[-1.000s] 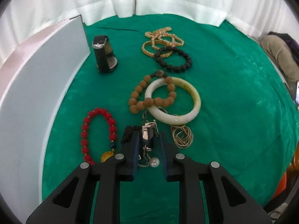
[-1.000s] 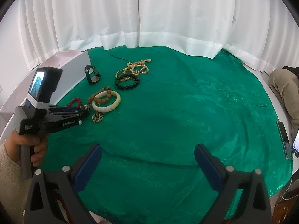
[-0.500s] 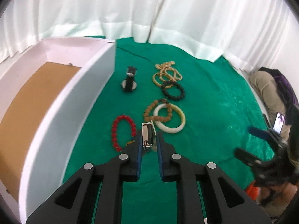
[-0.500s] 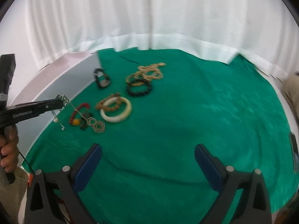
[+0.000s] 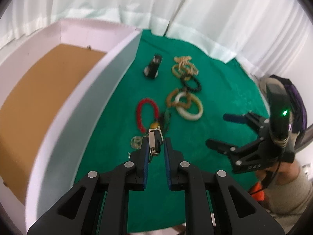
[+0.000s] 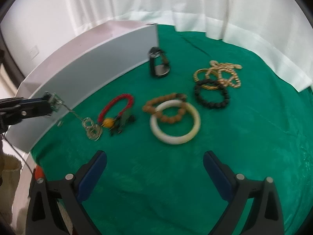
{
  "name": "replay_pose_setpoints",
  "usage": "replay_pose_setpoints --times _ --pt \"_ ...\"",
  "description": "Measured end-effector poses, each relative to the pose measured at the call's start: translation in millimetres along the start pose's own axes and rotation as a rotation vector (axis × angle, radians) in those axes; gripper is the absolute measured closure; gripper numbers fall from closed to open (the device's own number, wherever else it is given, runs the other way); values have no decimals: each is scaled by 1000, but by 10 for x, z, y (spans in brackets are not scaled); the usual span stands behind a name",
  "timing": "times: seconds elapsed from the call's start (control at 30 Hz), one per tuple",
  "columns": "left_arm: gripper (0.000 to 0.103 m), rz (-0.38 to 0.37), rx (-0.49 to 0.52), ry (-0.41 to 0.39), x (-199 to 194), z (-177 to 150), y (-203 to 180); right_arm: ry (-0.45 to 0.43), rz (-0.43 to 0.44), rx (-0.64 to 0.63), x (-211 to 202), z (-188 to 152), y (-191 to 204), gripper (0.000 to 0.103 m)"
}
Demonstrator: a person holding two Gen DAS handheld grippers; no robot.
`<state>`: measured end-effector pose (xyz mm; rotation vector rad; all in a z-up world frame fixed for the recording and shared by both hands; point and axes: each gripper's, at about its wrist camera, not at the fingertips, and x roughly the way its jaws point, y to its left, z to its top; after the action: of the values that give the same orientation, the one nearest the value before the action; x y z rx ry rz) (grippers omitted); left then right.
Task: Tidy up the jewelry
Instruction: 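Grasp the silver charm cluster with the left tool and lift it, then grasp the green jade pendant with the right tool while the left tool holds the charms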
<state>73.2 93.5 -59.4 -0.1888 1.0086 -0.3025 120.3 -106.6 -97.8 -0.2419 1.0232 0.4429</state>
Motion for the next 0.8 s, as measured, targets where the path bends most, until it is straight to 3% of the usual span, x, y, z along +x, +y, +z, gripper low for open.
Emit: replay_pose_setpoints --times 0.13,0.3,0.43,0.47,0.57,0.73,0.77,0.8 --pt "90 -11 -32 -2 -67 -167 78 15 6 -17 -37 -136 67 3" --pt "90 -39 -86 -51 -308 -145 151 21 24 -19 3 -138 91 3" --pt "90 -28 -81 -79 -427 -111 109 17 144 98 154 -22 6 3" --pt "90 -21 -77 -83 -435 -109 88 20 178 133 224 29 -5 5" --pt "90 -7 -74 -86 -438 -124 52 51 239 202 471 174 32 39" --pt "90 13 -75 -88 -457 -135 51 22 217 303 679 356 129 40" --pt "90 14 -75 -88 -462 -135 57 14 222 333 702 381 123 44" --pt "90 16 -77 -88 -465 -130 63 12 225 356 713 393 111 62"
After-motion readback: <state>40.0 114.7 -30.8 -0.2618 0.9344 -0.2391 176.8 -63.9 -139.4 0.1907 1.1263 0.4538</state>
